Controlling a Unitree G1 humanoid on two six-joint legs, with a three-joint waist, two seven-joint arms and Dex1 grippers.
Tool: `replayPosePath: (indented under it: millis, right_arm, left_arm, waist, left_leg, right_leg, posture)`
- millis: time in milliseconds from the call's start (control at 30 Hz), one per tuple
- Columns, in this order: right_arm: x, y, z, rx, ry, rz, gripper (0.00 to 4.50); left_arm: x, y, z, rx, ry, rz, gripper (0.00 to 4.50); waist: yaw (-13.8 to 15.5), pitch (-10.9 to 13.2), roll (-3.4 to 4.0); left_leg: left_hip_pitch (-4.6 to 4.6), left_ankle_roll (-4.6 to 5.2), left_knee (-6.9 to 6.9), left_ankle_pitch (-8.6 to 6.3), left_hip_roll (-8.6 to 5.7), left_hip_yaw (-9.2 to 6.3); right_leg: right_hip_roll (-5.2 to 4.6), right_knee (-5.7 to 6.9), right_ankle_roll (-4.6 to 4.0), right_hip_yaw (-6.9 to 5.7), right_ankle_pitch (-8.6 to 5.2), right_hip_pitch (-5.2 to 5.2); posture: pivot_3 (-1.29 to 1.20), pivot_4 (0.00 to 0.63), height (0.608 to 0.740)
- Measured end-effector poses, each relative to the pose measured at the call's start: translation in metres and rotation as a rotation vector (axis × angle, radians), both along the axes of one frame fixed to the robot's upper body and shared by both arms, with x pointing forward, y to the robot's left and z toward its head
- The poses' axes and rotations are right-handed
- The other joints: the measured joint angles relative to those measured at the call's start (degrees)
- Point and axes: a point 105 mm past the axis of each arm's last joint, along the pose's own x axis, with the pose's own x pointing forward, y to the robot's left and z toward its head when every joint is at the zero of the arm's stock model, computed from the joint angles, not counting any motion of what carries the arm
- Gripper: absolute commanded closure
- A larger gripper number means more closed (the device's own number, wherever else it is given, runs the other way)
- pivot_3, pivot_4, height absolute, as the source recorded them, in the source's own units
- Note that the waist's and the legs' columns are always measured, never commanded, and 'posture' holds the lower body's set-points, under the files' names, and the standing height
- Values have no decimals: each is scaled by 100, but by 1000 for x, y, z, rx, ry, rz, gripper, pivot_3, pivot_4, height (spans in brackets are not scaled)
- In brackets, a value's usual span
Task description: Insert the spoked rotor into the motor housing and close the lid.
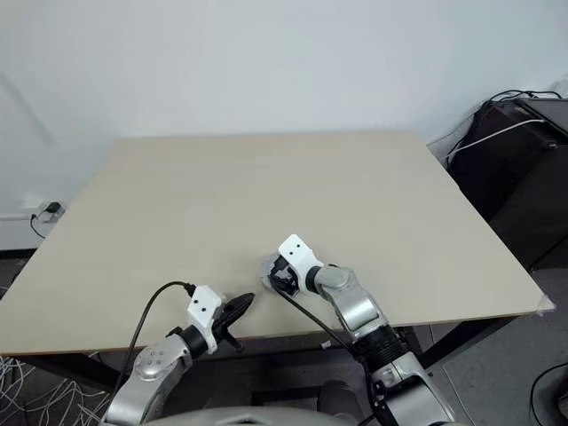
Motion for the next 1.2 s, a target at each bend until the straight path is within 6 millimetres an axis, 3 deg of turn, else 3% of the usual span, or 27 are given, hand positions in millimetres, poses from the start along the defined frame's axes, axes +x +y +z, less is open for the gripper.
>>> replayPosePath:
  millis: [133,267,367,467,667,1200]
  right_arm:
    - [0,1,0,-7,1,-6,1293]
    - [0,3,-1,-9,3,-4,1293]
    - [0,3,0,-9,2,-2,1293]
    - [0,4,0,-8,2,-3,1293]
    - [0,4,0,-6,3,-6,1293]
    - [-2,2,0,-3,2,-26,1293]
  left_arm:
    - [22,11,8,-1,-45,121,4500]
    - [60,43,17,-12,-49,292,4500]
    - [73,51,15,-27,14,307,4500]
    - [83,49,9,-82,113,262,4500]
    - [102,36,16,-186,221,121,4500]
    - [112,7,6,-273,460,-2,4500]
  waist:
    - [5,-8,-8]
    - [4,-14,-11]
    - [-3,-24,-18]
    - [-11,-26,-28]
    - [-18,-26,-29]
    - [-8,-22,-37]
  left_leg:
    - [4,0,3,0,0,-3]
    - [5,-1,10,2,-1,-6]
    - [5,-1,10,3,-4,-5]
    - [3,-2,11,4,-3,-6]
    - [3,-4,12,5,-3,-7]
    - [-3,-4,10,5,-8,-18]
  right_leg:
    - [0,11,3,-2,2,2]
    - [12,22,3,-8,1,3]
    - [16,21,0,-6,-1,5]
    - [19,21,0,-7,-1,3]
    - [21,21,0,-6,-1,4]
    - [23,18,-1,-4,-1,3]
  posture:
    - [0,0,740]
    - [0,0,740]
    - [0,0,740]
    - [0,0,740]
    - [0,0,740]
    - [0,0,740]
